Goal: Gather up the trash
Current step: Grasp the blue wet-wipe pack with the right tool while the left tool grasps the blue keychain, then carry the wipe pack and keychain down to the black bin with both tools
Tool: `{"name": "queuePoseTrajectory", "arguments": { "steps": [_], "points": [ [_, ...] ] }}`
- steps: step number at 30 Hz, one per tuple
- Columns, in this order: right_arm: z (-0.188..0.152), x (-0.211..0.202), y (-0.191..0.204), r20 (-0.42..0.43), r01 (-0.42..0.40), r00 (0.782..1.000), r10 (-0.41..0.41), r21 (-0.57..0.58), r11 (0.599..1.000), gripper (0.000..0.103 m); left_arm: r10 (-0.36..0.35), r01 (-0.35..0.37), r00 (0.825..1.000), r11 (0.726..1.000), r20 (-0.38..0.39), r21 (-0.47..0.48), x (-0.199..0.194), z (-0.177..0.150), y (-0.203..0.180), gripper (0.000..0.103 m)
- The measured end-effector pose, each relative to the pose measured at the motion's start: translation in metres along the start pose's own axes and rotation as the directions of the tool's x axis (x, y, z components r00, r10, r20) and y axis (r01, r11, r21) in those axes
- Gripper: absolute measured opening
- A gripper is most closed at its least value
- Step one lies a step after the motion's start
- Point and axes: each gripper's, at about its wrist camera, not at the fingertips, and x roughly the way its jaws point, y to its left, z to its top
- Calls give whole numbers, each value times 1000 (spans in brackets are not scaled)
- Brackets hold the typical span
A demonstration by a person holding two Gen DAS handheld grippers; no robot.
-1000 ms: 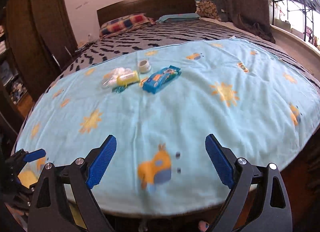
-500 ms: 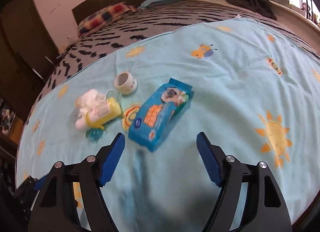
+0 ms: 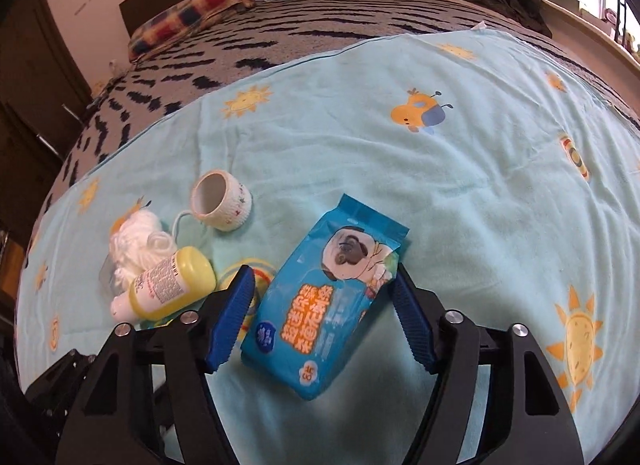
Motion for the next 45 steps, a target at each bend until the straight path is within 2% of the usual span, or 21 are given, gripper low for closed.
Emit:
{"name": "queuePoseTrajectory", "arguments": {
  "steps": [3,5,7,16,21,25,30,34,40,45],
  "points": [
    [1,0,-1,7,4,1000,-4,-10,1000,59,9,-9,1000,1000,-2,-5,7,8,0,34],
    [2,-1,-4,14,6,1000,-5,-13,1000,49,24,-24,1000,1000,-5,3,9,12,-1,27],
    [1,-2,-8,15,3,1000,-3,-13,1000,40,27,-27,1000,1000,-9,9,11,15,-1,27],
    [-13,-23,-18,28,-35,999,37,-45,998,35,57,-57,998,998,-4,32,3,5,-6,27],
    [-30,-53,-22,60,-82,994,86,-69,994,35,64,-65,998,997,10,44,-22,-15,-11,27],
    [-47,-81,-23,83,-99,991,108,-102,990,35,59,-63,997,996,57,63,-55,-39,-21,27],
    [-84,-120,-23,107,-140,982,158,-157,978,35,61,-68,992,996,112,63,-100,-72,-34,27],
    [-130,-152,-24,130,-156,974,187,-214,964,35,39,-52,988,995,150,80,-135,-109,-48,27],
    [-196,-181,-27,139,-182,965,222,-254,950,35,28,-47,988,991,150,125,-163,-170,-72,27],
    [-247,-183,-33,118,-183,969,216,-237,954,35,1,-14,992,994,122,108,-171,-213,-81,27]
  ]
}}
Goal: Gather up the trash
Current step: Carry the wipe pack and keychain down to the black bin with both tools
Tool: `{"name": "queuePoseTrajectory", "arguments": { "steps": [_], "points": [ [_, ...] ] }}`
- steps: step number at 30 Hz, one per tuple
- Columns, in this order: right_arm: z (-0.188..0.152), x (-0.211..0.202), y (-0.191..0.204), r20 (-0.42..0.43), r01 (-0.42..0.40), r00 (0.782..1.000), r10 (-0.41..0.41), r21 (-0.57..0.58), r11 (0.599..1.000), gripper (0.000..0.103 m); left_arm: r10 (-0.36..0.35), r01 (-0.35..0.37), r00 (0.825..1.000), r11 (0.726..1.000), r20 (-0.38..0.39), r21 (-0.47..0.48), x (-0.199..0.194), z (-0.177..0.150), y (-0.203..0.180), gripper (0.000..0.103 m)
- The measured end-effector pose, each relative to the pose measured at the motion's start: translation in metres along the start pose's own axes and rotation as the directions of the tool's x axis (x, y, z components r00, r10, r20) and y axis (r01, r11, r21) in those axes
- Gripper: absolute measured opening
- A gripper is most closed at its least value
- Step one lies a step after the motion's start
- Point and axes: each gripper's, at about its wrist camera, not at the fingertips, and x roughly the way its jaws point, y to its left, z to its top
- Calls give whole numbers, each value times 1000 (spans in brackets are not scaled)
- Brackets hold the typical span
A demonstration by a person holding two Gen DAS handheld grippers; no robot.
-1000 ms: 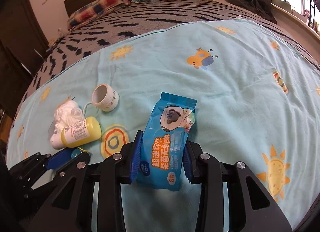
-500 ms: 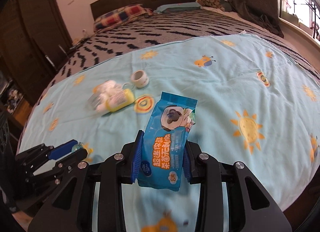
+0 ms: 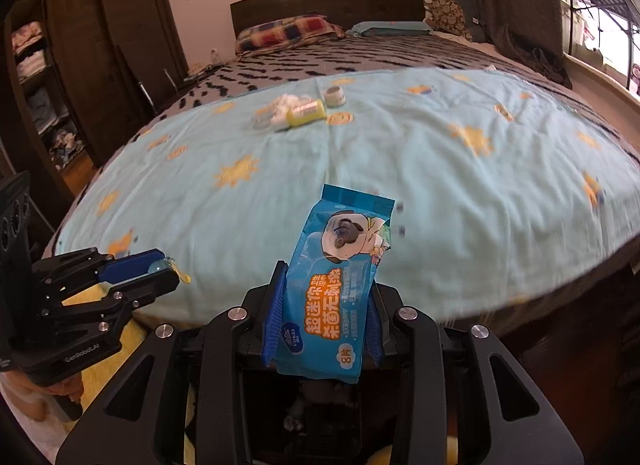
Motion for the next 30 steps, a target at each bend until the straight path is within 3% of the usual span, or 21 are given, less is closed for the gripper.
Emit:
{"name": "queuePoseTrajectory", "arguments": {
  "steps": [10,20,30],
  "points": [
    [-76,22,19,-123,-4,992,10,48,999,35,-67,58,989,996,-130,-72,12,-67,-13,27],
    [-104,69,7,-258,11,966,20,117,993,36,-91,59,952,992,-293,-116,71,-111,-8,27],
    [-121,100,12,-314,38,949,-8,89,995,36,-81,34,932,990,-353,-138,105,-129,1,27]
  ]
}}
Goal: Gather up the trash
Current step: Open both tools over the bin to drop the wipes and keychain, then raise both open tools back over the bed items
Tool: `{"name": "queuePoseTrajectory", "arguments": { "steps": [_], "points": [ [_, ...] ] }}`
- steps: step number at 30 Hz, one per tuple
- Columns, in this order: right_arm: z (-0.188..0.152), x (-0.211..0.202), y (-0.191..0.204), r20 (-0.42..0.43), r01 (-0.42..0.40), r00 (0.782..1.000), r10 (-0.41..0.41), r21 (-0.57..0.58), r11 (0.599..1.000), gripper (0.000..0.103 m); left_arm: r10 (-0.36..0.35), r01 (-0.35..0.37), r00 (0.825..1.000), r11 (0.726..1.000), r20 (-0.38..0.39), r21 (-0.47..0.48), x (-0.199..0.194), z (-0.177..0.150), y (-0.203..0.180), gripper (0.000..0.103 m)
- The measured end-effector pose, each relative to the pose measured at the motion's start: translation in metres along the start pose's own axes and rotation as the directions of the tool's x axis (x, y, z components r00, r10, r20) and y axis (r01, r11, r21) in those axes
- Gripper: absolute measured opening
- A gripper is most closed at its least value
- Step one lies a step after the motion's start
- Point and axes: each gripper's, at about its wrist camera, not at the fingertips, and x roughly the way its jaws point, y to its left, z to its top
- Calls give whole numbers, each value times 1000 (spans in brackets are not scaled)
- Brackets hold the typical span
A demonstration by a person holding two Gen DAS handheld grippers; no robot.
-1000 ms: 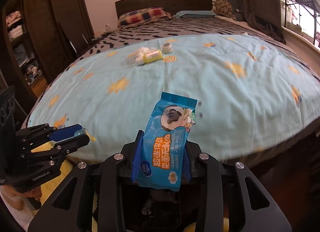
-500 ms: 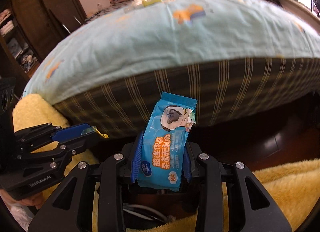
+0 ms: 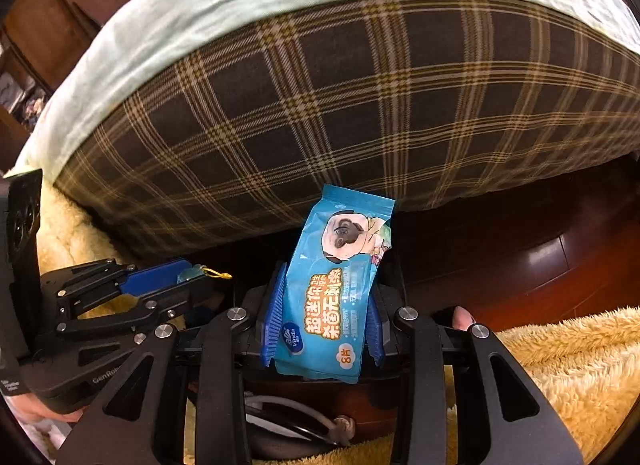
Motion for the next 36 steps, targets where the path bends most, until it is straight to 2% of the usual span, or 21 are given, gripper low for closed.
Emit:
{"name": "queuePoseTrajectory", "arguments": {
  "steps": [9,14,16,19,22,25,27,31,33,36],
  "points": [
    [-5,2,-5,2,4,1000,-4,34,999,39,-8,8,1000,1000,-20,-7,7,2,-1,28],
    [6,0,-29,16,7,1000,-8,53,999,48,-1,1,1000,1000,-10,-20,-1,7,4,34],
    [11,-7,-36,24,2,1000,-4,67,998,50,4,-4,1000,1000,-2,-26,-4,7,6,41],
    [17,-21,-43,52,-9,999,4,87,996,60,13,-13,1000,999,25,-31,-15,10,5,53],
    [27,-40,-45,93,-6,996,-1,73,997,71,23,-21,998,1000,60,-21,-30,13,7,61],
    [41,-61,-45,140,8,990,-14,47,999,76,27,-26,994,1000,107,-11,-51,20,6,73],
    [54,-80,-44,184,11,983,-15,26,1000,83,23,-21,990,1000,138,-10,-68,25,6,77],
    [83,-114,-40,256,10,967,-3,-22,1000,84,-10,12,982,1000,191,-6,-104,42,12,84],
    [104,-128,-39,289,-5,957,14,-33,999,90,-2,1,974,1000,226,4,-122,51,16,87],
    [136,-141,-36,325,-28,945,44,-52,998,92,31,-38,959,999,280,18,-146,70,24,90]
  ]
}}
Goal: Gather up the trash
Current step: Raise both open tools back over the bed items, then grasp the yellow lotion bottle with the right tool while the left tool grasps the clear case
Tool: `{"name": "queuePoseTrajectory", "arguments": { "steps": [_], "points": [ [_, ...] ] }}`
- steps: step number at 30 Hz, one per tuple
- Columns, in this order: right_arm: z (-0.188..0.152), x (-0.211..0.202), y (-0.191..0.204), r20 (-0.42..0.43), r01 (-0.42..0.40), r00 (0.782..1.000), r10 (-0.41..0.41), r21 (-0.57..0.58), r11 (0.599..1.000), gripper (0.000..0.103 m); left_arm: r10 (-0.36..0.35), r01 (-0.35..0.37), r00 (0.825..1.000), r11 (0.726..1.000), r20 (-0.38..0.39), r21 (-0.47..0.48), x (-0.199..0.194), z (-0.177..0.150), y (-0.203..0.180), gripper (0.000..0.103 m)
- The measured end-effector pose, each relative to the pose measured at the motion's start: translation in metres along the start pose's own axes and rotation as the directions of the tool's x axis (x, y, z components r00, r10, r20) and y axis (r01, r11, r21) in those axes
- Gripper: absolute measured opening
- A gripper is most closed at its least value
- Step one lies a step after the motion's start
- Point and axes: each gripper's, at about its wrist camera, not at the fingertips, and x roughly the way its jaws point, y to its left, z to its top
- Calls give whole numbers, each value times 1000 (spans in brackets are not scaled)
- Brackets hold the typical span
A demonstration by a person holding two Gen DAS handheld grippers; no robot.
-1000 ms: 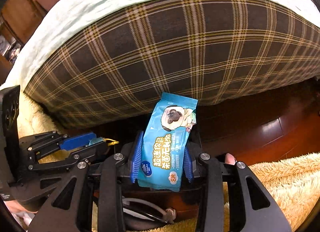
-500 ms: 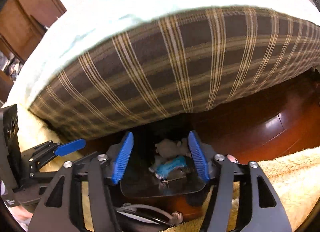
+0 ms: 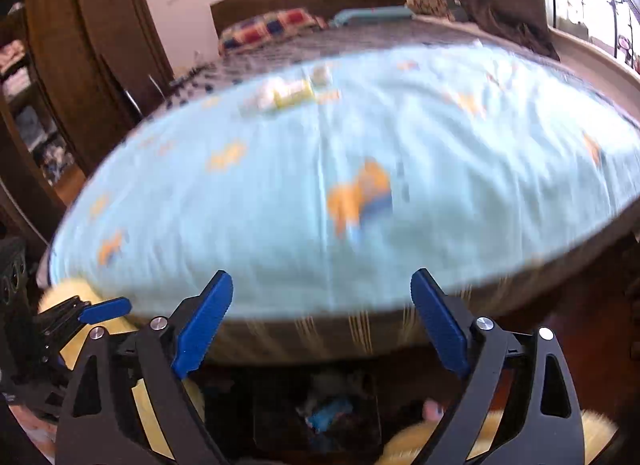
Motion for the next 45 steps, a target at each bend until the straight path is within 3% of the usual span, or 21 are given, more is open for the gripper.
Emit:
{"name": "queuePoseTrajectory", "arguments": {
  "steps": [4,8,11,17,26,32,35,41,45],
  "points": [
    [41,15,13,20,4,1000,-4,-19,1000,92,66,-66,997,998,39,1,-4,36,19,91],
    [78,54,24,-12,-25,1000,25,-12,1000,93,90,-89,996,994,9,-57,15,68,50,91],
    [92,88,38,-37,6,999,-8,-45,999,93,146,-147,989,987,-13,-72,35,88,71,91],
    [119,147,64,-66,54,996,-60,-85,995,93,143,-146,989,985,-36,-95,72,116,100,91],
    [146,216,83,-116,139,981,-155,-136,981,95,147,-150,988,985,-43,-87,98,146,110,91],
    [154,231,82,-145,141,976,-163,-152,978,93,145,-148,988,986,-42,-77,110,162,110,91],
    [156,232,80,-149,124,978,-145,-142,982,85,143,-147,989,986,-45,-82,121,174,110,91],
    [165,215,55,-124,90,988,-95,-49,995,85,155,-157,987,985,-37,-65,139,189,108,90],
    [174,198,36,-98,109,989,-111,-25,994,85,163,-165,986,985,-34,-53,155,206,108,85]
  ]
}}
